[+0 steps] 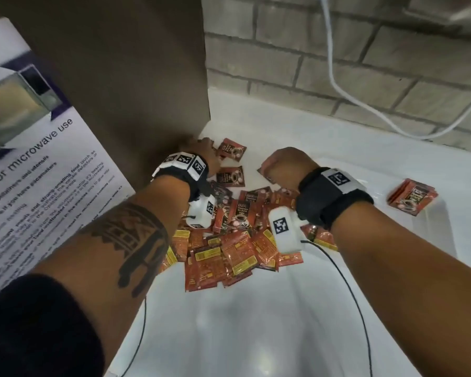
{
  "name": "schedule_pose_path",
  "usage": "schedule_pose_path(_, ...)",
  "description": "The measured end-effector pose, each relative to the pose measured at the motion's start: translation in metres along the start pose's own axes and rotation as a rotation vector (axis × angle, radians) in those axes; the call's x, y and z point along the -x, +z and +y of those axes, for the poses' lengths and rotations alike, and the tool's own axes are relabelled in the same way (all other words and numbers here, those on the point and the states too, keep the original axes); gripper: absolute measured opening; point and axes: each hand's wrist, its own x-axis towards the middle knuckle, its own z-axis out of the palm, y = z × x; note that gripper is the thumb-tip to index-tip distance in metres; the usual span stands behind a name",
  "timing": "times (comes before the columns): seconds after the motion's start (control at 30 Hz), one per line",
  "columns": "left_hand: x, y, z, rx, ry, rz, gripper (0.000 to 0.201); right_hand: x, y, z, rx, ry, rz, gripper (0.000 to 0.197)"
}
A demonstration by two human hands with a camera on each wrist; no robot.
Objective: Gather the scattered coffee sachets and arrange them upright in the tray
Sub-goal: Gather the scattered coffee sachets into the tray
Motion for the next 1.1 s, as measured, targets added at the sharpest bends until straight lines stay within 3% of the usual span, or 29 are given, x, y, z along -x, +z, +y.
schedule_pose_path(0.17, -0.018, 0.01, -0.003, 0.042, 0.067, -0.052, 0.06, -0.042, 0.017, -0.029, 0.03, 0.005, -0.107, 0.024)
schedule_pose_path(0.33, -0.026, 0.009, -0.004, -0.067, 0.11, -0.021, 0.045, -0.058, 0.025, -0.055, 0.14, -0.025, -0.106, 0.023)
schedule_pose_path(0.43, -0.028, 0.005, -0.006, -0.044, 0.078, -0.008, 0.045, -0.065, 0.032, -0.061, 0.14, -0.004, -0.087, 0.042)
schedule_pose_path(0.5, -0.026, 0.004, -0.008, -0.037, 0.053, -0.068, 0.043, -0.073, 0.04, -0.06, 0.151, 0.04, -0.065, 0.048)
schedule_pose_path(0.63, -0.026, 0.005, -0.015, -0.095, 0.056, -0.179, 0.086, -0.104, 0.056, -0.068, 0.137, 0.1, -0.014, 0.053)
schedule_pose_path(0.83, -0.032, 0.0, -0.015, -0.044, 0.064, -0.221, 0.099, -0.115, 0.059, -0.065, 0.166, 0.11, 0.023, 0.059)
schedule_pose_path(0.97, -0.07, 0.03, -0.02, 0.026, 0.136, -0.301, 0.068, -0.116, 0.058, -0.059, 0.267, 0.063, 0.018, 0.048)
schedule_pose_path(1.1, -0.012, -0.01, -0.006, 0.036, 0.158, -0.22, 0.052, -0.112, 0.045, -0.059, 0.308, 0.082, 0.008, 0.047)
